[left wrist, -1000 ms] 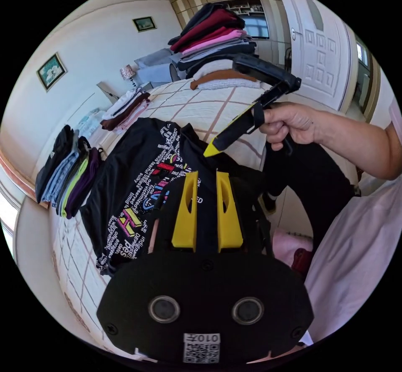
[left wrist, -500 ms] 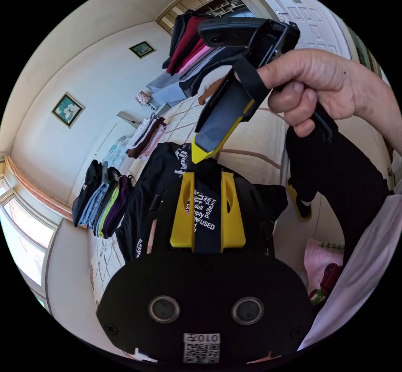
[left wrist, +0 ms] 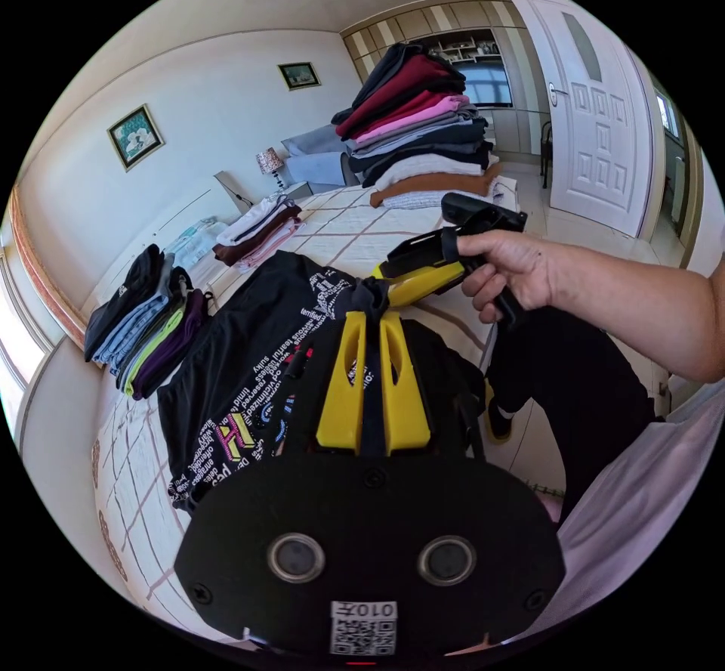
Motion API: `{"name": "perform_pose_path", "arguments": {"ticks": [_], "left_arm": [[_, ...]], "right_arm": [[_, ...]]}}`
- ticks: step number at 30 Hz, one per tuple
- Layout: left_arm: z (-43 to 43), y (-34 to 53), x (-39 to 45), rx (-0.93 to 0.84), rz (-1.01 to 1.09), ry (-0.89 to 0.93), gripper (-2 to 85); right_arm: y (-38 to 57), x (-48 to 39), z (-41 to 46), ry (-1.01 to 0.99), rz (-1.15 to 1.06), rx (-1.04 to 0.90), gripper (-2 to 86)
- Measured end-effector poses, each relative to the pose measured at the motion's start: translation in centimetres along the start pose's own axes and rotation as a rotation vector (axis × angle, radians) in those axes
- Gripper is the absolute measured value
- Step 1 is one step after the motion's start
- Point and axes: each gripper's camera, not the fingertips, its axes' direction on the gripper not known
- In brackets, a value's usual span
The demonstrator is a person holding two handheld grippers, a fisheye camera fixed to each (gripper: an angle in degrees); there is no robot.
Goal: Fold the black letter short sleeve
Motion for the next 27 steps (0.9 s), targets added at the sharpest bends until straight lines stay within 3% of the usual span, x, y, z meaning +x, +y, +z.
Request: {"name": "perform_pose_path", "arguments": {"ticks": [6, 14, 19, 24, 27], "left_arm": [[0.0, -1.5, -2.2, 0.028, -0.039, 0.093, 1.6], [4.7, -9.1, -3.3, 0.117, -0.178, 0.363, 1.8], [11.6, -9.9, -4.2, -0.035, -0.287, 0.568, 1.5], [10.8, -7.0, -7.6, -0.062, -0.332, 0.646, 1.5], [8.7, -5.4, -11.4, 0.034, -0.411, 0.723, 1.6]], "right_arm": [[-1.8, -0.3, -2.3, -0.128, -0.06, 0.132, 4.4], [-6.1, -7.9, -6.6, 0.337, -0.195, 0.102, 3.3], [-7.3, -6.6, -2.6, 0.675, -0.122, -0.052, 3.2], [-5.4, -5.2, -0.1, 0.704, -0.07, -0.05, 3.3], [-5.1, -8.7, 1.8, 0.733, -0.14, -0.02, 3.3]]}}
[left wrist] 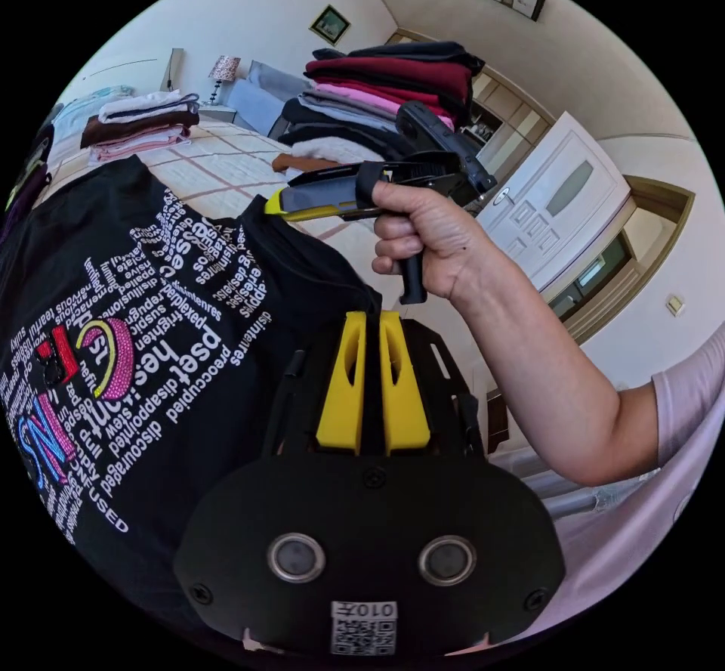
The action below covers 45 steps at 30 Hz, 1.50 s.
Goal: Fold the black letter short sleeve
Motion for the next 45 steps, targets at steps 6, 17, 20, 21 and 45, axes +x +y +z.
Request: {"name": "perform_pose_path", "arguments": {"ticks": [6, 17, 20, 21, 45], "left_arm": [[-9.7, 1.9, -5.5, 0.114, -0.132, 0.07, 1.7], [-23.1, 9.6, -11.5, 0.163, -0.383, -0.1, 4.7], [-26.4, 8.5, -8.9, 0.114, -0.291, -0.237, 5.6], [-27.9, 8.2, -7.2, 0.109, -0.239, -0.315, 6.0], [-36.7, 14.3, -9.4, -0.095, -0.589, -0.429, 2.2]], "right_arm": [[-2.6, -15.4, 2.9, 0.282, -0.297, -0.09, 3.3], [-1.3, -19.5, 7.1, -0.054, -0.459, -0.111, 6.6], [2.3, -17.1, 5.0, 0.013, -0.457, -0.033, 6.6], [3.3, -16.7, 4.7, 0.018, -0.459, -0.011, 6.6], [12.3, -12.2, 13.3, 0.088, -0.196, -0.261, 3.5]]}}
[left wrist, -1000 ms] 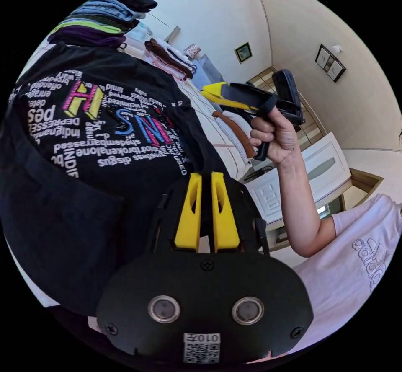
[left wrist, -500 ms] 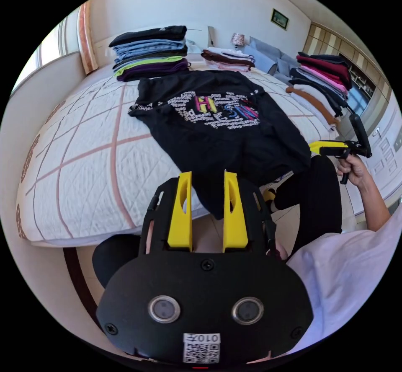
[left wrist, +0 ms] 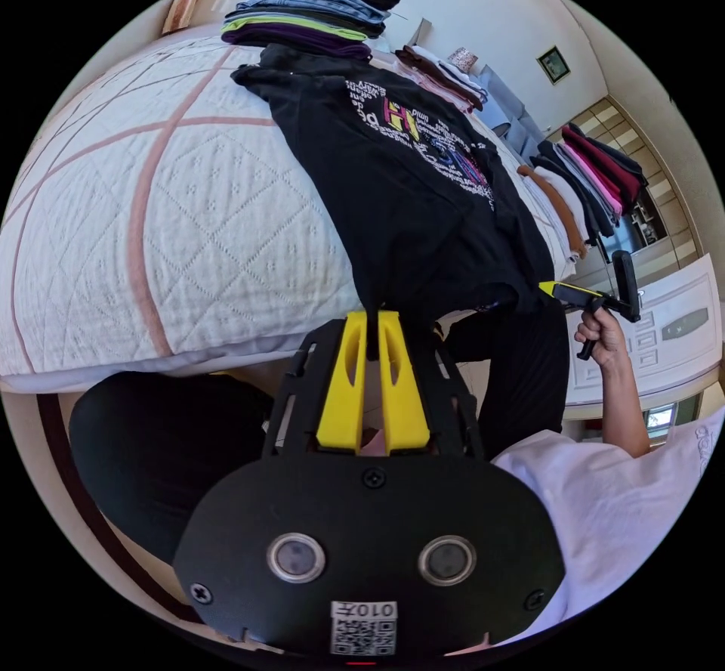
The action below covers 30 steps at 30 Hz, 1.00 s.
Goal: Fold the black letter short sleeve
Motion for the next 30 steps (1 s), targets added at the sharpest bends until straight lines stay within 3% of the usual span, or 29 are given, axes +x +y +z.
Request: {"name": "perform_pose_path", "arguments": {"ticks": [4, 11, 21, 27, 30], "left_arm": [[-2.7, -0.2, -0.7, -0.053, 0.022, 0.053, 1.1], [-4.7, -1.6, -1.1, -0.154, 0.062, 0.09, 2.1], [-5.6, -2.1, -0.5, -0.121, -0.005, 0.057, 15.2], [-5.1, -3.7, -0.9, -0.141, -0.065, 0.027, 12.2], [-5.6, -4.6, -0.4, -0.191, -0.002, 0.001, 8.3]], "right_arm": [[-0.3, 1.1, -0.5, -0.035, 0.057, -0.031, 3.9], [-2.7, 0.1, 1.7, 0.116, 0.044, -0.157, 4.2], [-3.0, 3.6, 1.5, 0.028, 0.106, -0.087, 14.4], [-3.6, 5.7, 3.3, -0.016, 0.114, -0.146, 14.1], [-4.3, 6.8, 4.6, -0.071, 0.103, -0.176, 9.0]]}}
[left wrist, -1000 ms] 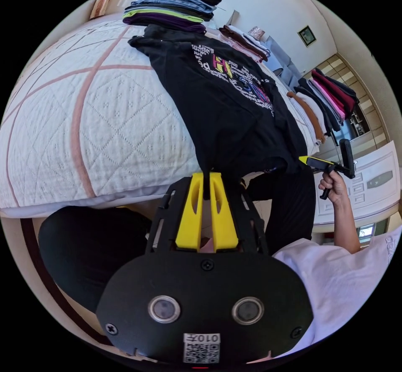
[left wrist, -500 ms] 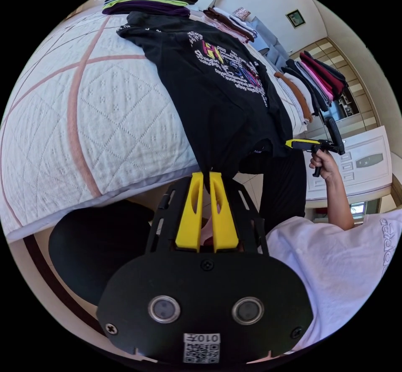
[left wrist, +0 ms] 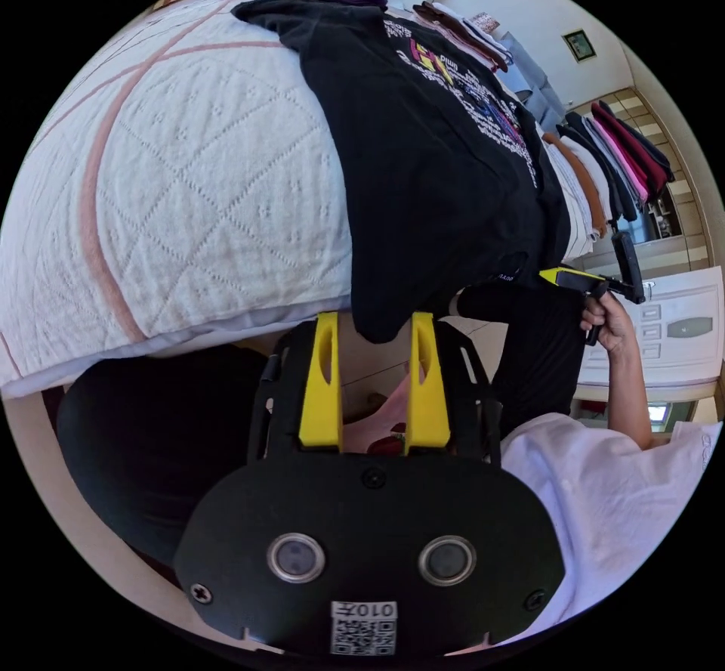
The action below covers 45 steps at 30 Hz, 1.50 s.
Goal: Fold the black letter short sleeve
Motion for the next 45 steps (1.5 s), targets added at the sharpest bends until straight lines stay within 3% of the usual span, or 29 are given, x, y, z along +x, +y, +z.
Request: {"name": "perform_pose_path", "arguments": {"ticks": [2, 7, 12, 21, 29, 32, 38, 45], "left_arm": [[-0.4, 0.2, -0.2, -0.042, 0.005, 0.092, 5.5], [-5.1, 2.0, -1.0, 0.102, -0.005, 0.175, 1.8], [-8.3, 3.0, -1.9, 0.106, -0.007, 0.316, 0.8], [-15.5, 7.9, 1.3, 0.071, 0.011, 0.27, 0.4], [-13.9, 11.3, 1.7, 0.021, -0.079, 0.353, 0.6], [-16.2, 8.0, 2.6, 0.04, 0.007, 0.351, 1.0], [-23.6, -5.3, 5.8, 0.085, 0.267, 0.168, 2.1], [-17.6, -23.4, 1.5, -0.067, 0.122, 0.197, 4.4]], "right_arm": [[0.1, 0.4, 0.3, -0.06, -0.032, -0.032, 4.6], [3.4, 0.7, -2.8, -0.076, -0.064, 0.08, 3.8], [6.7, -0.1, -7.1, -0.078, -0.119, 0.156, 3.6], [11.8, -2.1, -9.2, -0.027, -0.123, 0.116, 3.5], [15.0, -1.4, -9.0, -0.132, -0.096, 0.043, 3.5], [12.9, -2.7, -11.6, -0.092, -0.183, 0.041, 3.6], [3.2, -5.8, -19.0, 0.062, -0.402, 0.086, 3.6], [-12.4, 0.2, -17.3, -0.145, -0.224, 0.004, 4.8]]}}
